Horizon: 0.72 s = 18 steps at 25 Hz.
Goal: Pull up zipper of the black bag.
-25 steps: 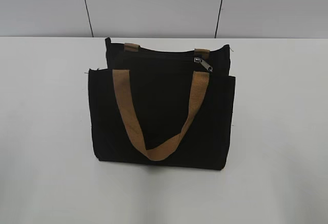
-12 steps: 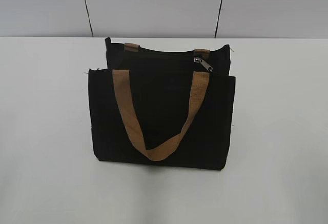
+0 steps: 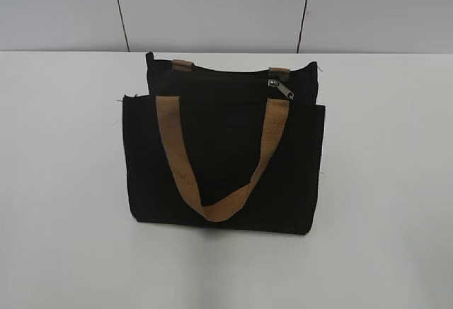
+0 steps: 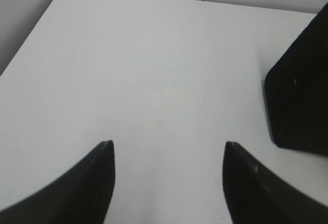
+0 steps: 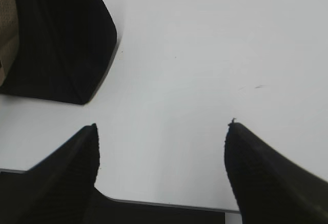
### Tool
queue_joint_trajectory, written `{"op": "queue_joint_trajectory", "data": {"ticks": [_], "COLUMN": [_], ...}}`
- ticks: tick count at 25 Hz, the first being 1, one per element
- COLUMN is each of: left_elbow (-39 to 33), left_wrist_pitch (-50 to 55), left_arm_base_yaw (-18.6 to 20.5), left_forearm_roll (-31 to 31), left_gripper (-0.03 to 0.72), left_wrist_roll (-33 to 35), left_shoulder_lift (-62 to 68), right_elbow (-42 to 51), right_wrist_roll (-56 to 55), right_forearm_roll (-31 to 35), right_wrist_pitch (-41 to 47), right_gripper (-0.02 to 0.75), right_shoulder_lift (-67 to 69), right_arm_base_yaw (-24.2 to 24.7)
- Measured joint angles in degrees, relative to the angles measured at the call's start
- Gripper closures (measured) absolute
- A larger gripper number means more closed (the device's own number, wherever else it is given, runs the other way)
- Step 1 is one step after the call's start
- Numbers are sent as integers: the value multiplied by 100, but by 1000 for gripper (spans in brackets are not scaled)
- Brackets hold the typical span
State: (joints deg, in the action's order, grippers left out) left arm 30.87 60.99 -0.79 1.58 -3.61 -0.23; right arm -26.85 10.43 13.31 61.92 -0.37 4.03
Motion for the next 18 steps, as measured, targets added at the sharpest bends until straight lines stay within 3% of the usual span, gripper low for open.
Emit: {"op": "queue_joint_trajectory", "data": {"ticks": [18], "left_elbow": [-1], "left_wrist_pitch": [0], "left_arm_base_yaw": [128], "left_forearm_roll": [-6], "left_gripper": [200], "left_wrist_roll": [0], "left_shoulder_lift": [0], "right_elbow": [0], "right_wrist_roll": [0], "right_forearm_roll": [4], "right_wrist_pitch": [-18], "right_gripper": [162], "right_shoulder_lift": [-6], "right_arm_base_yaw": [0]}}
